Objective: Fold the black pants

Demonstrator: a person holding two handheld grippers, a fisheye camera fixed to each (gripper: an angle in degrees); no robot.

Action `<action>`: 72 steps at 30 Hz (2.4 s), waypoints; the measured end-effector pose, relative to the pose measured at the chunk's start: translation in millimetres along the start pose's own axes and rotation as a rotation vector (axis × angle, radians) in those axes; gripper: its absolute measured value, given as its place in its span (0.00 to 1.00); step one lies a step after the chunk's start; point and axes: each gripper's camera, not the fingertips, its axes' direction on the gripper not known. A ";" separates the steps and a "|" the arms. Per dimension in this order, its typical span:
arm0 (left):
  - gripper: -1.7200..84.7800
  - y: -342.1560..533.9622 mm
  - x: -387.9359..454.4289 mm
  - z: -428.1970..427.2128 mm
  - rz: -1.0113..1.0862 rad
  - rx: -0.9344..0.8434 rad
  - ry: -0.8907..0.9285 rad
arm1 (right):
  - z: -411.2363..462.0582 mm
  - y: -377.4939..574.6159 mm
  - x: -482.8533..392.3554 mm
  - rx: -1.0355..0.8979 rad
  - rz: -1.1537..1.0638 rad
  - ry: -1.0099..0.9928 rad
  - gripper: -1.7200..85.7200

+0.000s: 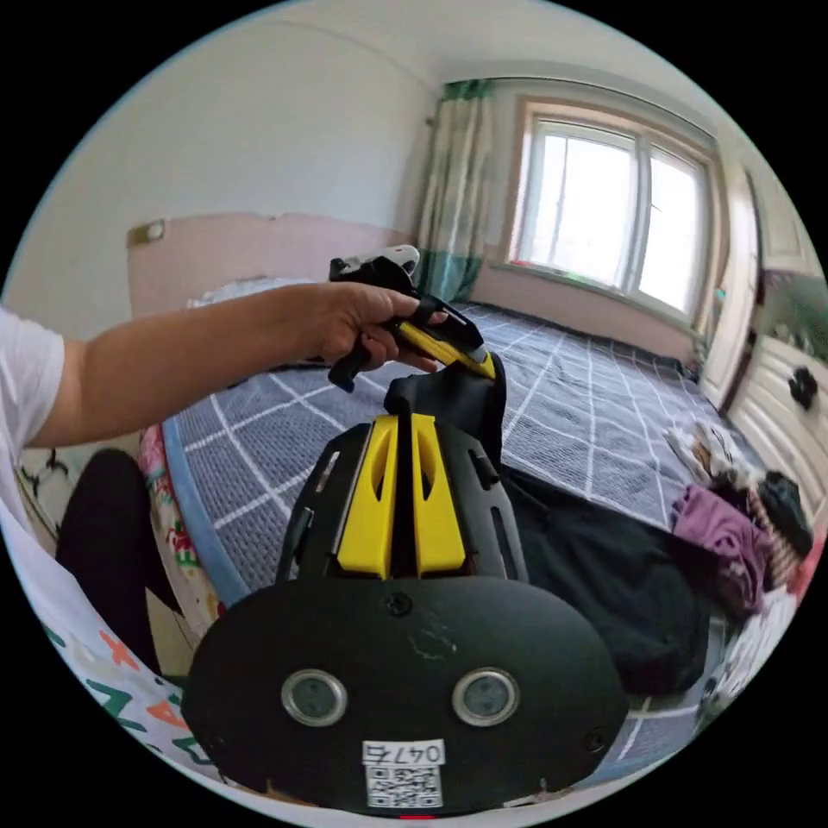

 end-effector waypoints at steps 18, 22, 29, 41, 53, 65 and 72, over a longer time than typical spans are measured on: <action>0.07 -44.7 167.9 343.5 0.160 -0.185 -0.031 | -168.8 245.1 306.5 0.055 0.820 0.131 0.03; 0.11 -42.8 176.1 357.2 0.179 -0.186 0.088 | -180.1 283.1 332.3 0.075 0.910 0.157 0.04; 0.20 -28.3 204.0 293.9 0.260 -0.154 0.175 | -209.7 294.0 345.0 0.017 0.855 0.313 0.08; 0.14 167.2 141.5 285.4 0.254 -0.182 -0.309 | -131.4 261.7 353.9 -0.406 0.517 0.314 0.02; 0.17 245.8 124.9 212.0 0.182 0.148 -0.200 | -211.3 280.0 380.9 -0.231 0.581 0.233 0.11; 0.28 244.9 112.8 271.1 0.057 0.087 -0.342 | -134.5 299.0 419.8 -0.405 0.678 0.152 0.15; 0.24 251.3 125.5 290.1 0.117 0.068 -0.473 | -132.8 301.8 422.5 -0.358 0.687 0.105 0.06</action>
